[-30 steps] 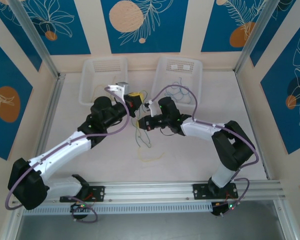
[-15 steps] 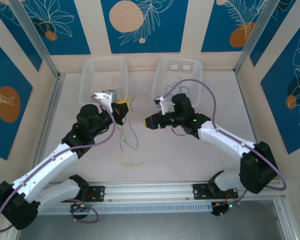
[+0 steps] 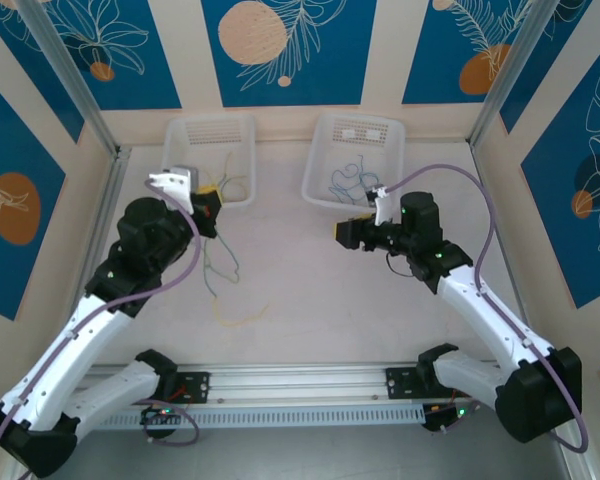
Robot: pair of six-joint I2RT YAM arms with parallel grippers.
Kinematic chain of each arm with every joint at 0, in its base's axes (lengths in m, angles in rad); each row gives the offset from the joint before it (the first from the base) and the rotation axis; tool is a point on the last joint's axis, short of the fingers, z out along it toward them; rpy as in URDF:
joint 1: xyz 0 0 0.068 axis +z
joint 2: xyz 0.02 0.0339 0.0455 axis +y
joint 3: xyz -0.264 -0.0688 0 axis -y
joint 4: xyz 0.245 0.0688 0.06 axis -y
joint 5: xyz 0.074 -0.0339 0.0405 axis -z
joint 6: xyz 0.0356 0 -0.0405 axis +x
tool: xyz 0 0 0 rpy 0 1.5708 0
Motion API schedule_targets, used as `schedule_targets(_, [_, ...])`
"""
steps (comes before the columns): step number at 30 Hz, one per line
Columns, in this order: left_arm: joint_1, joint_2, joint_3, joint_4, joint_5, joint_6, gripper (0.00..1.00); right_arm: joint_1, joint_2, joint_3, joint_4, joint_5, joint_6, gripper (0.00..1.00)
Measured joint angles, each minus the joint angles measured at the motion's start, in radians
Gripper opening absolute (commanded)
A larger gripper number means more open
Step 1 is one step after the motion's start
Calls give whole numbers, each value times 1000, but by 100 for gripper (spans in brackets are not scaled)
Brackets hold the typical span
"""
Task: Untangle the cables
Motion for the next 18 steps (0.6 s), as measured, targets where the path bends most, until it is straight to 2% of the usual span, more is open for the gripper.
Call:
schedule_targets(7, [100, 214, 252, -2, 13, 66, 0, -2, 75, -73, 66, -5, 60, 63])
schedule_targets(15, [266, 573, 584, -31, 90, 132, 0, -2, 69, -94, 104, -8, 77, 63])
schedule_targets(18, [319, 730, 766, -69, 131, 132, 0, -2, 48, -113, 106, -7, 77, 63])
